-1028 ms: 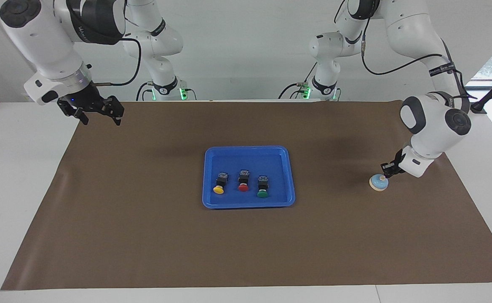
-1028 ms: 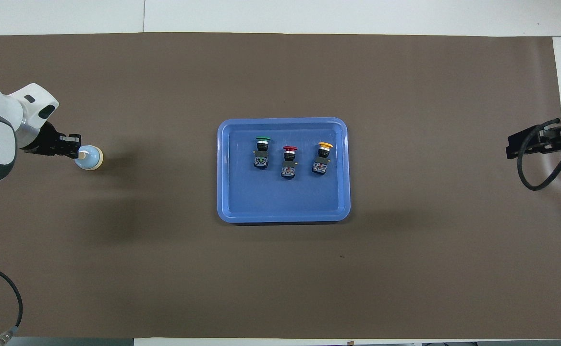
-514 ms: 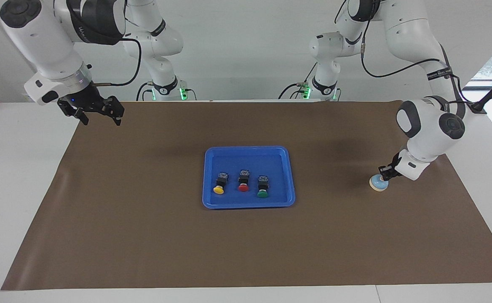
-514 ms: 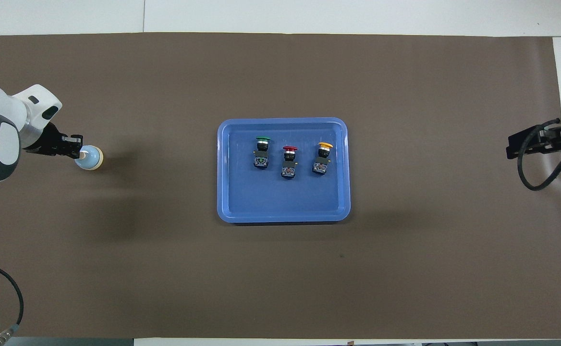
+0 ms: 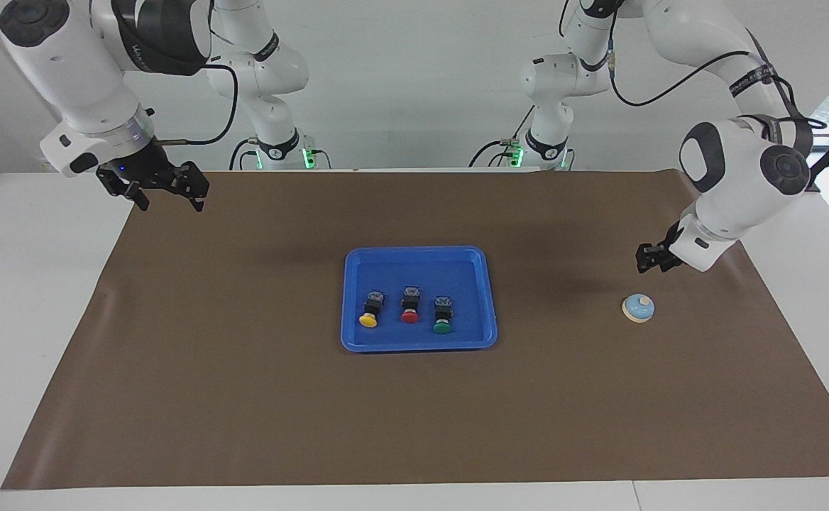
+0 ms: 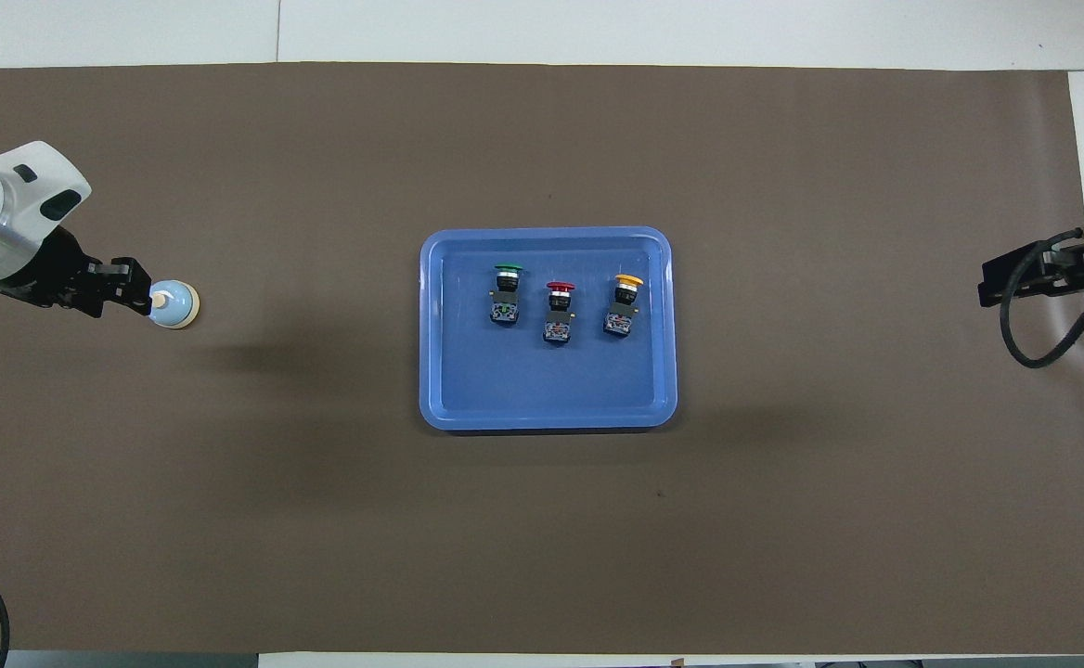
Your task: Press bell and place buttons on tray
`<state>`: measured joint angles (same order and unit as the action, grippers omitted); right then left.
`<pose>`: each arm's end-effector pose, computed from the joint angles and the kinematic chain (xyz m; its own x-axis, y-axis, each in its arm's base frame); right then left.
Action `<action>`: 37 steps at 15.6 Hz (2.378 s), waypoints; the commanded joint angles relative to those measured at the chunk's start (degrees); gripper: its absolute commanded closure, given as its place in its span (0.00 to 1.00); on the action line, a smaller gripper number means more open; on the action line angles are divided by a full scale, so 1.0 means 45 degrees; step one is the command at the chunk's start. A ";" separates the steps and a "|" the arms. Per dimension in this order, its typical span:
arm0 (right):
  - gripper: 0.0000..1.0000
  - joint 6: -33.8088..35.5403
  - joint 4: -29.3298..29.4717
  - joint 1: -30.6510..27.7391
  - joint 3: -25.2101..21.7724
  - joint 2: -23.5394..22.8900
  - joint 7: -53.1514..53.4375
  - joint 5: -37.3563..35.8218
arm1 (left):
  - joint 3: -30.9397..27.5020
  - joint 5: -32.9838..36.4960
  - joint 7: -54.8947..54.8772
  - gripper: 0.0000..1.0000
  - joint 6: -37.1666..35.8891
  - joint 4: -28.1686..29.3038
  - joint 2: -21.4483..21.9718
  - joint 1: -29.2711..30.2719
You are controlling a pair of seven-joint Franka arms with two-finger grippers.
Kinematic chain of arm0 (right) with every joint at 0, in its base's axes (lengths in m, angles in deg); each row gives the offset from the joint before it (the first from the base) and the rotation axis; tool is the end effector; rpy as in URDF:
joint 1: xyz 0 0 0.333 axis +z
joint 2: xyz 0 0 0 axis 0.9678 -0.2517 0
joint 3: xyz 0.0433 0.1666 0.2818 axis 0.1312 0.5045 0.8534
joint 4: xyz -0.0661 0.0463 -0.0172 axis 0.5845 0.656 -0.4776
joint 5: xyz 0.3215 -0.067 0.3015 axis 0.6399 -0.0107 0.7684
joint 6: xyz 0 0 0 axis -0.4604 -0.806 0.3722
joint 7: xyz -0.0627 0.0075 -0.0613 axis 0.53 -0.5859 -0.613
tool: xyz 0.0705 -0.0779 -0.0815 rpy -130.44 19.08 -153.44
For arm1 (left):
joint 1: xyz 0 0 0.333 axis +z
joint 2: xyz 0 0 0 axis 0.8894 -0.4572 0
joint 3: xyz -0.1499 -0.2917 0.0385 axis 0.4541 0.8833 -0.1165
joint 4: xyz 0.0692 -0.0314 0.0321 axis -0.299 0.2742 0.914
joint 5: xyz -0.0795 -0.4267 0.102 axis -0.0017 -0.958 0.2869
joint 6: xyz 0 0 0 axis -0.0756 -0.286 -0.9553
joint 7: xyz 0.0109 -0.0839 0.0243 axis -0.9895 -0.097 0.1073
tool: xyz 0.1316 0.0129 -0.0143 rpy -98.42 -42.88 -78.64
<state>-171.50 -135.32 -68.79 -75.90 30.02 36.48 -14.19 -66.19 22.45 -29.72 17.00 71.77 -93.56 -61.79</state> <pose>0.6078 -0.0330 0.5730 0.9952 -0.0341 -0.0916 -0.0316 -0.9991 0.0282 0.6417 0.0044 0.4216 0.9821 -0.0441 -0.1832 -0.0451 -0.9990 -0.0011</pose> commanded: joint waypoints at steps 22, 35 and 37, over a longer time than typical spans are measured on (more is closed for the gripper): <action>0.00 0.0087 -0.0270 -0.0126 0.0104 0.0290 -0.0332 0.0115 | 0.0530 -0.0689 0.0954 0.00 -0.3094 -0.1031 0.1945 0.0012; 0.00 0.0087 -0.0270 -0.0126 0.0104 0.0290 -0.0332 0.0115 | 0.0765 -0.0259 0.1383 0.00 -0.2685 -0.1285 0.1965 0.0012; 0.00 0.0087 -0.0270 -0.0126 0.0104 0.0290 -0.0332 0.0115 | 0.0766 -0.0258 0.1364 0.00 -0.2179 -0.1284 0.1945 0.0031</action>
<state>-171.50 -135.32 -68.79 -75.90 30.03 36.48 -14.19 -63.40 20.31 -23.32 5.21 65.95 -85.27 -62.32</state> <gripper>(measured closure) 0.000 0.000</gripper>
